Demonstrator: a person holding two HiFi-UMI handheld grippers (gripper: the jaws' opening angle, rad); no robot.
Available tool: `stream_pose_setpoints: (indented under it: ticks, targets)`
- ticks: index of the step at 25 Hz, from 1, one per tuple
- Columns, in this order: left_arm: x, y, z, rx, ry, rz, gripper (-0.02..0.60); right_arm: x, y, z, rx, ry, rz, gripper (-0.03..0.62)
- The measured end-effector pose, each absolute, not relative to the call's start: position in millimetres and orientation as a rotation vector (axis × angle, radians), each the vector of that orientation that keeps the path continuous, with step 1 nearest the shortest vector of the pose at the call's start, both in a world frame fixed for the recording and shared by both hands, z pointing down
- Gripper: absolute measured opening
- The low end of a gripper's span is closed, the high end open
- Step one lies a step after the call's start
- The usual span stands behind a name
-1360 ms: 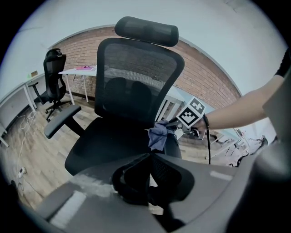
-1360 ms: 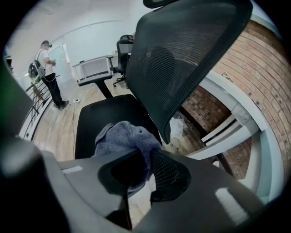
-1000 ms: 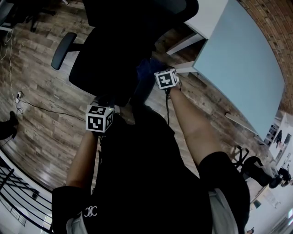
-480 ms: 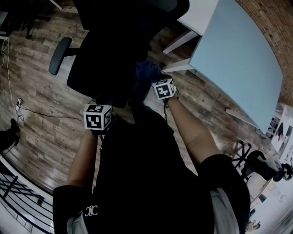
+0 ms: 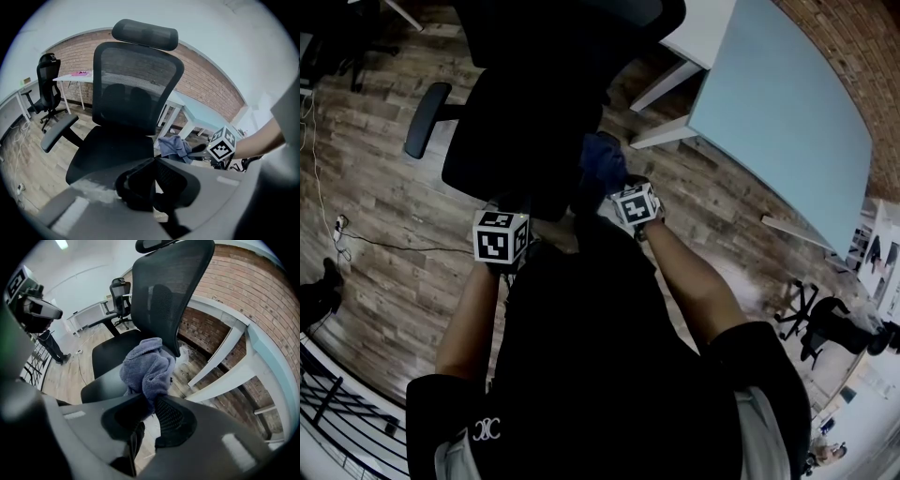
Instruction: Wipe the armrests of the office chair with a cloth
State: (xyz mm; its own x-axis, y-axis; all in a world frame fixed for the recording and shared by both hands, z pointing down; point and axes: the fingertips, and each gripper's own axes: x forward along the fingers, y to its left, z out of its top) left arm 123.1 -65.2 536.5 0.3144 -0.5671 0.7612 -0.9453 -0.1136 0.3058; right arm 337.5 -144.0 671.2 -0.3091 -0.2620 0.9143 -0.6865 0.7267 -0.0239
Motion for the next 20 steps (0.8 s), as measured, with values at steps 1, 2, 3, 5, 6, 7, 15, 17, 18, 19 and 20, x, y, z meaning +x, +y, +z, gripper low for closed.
stream_pose_setpoints:
  ticks: [1, 2, 3, 5, 6, 7, 15, 17, 18, 19, 20]
  targets:
    - [121.1, -62.1, 537.1, 1.795, -1.350, 0.608, 0.006, 336.7, -138.5, 670.7, 0.734, -1.885, 0.506, 0.074]
    - [119.6, -58.6, 537.8, 1.798, -1.346, 0.611, 0.006, 336.3, -132.2, 670.9, 0.734, -1.882, 0.511, 0.074]
    - [118.6, -54.7, 538.3, 1.801, -1.341, 0.613, 0.006, 336.4, -125.1, 672.1, 0.732, -1.879, 0.523, 0.074]
    - [118.2, -46.2, 539.0, 1.809, -1.330, 0.618, 0.006, 336.7, -106.5, 675.7, 0.721, -1.872, 0.582, 0.074]
    - [118.4, -42.2, 539.4, 1.813, -1.324, 0.621, 0.006, 336.5, -96.4, 677.0, 0.714, -1.868, 0.618, 0.074]
    - [118.8, -38.7, 539.6, 1.818, -1.317, 0.625, 0.006, 336.4, -87.0, 677.7, 0.710, -1.864, 0.647, 0.074]
    - [109.4, -12.6, 539.2, 1.833, -1.295, 0.604, 0.006, 327.5, -34.8, 677.0, 0.677, -1.832, 0.673, 0.074]
    - [104.8, -5.7, 540.6, 1.832, -1.296, 0.595, 0.006, 323.8, -24.0, 676.0, 0.658, -1.823, 0.694, 0.074]
    - [102.6, -3.0, 541.2, 1.829, -1.298, 0.590, 0.006, 323.1, -19.7, 675.3, 0.650, -1.816, 0.697, 0.074]
    - [100.0, -0.4, 541.8, 1.826, -1.299, 0.582, 0.006, 322.2, -16.0, 674.3, 0.643, -1.812, 0.689, 0.074]
    - [97.0, 2.3, 542.4, 1.823, -1.301, 0.574, 0.006, 318.9, -11.5, 672.7, 0.630, -1.816, 0.678, 0.074]
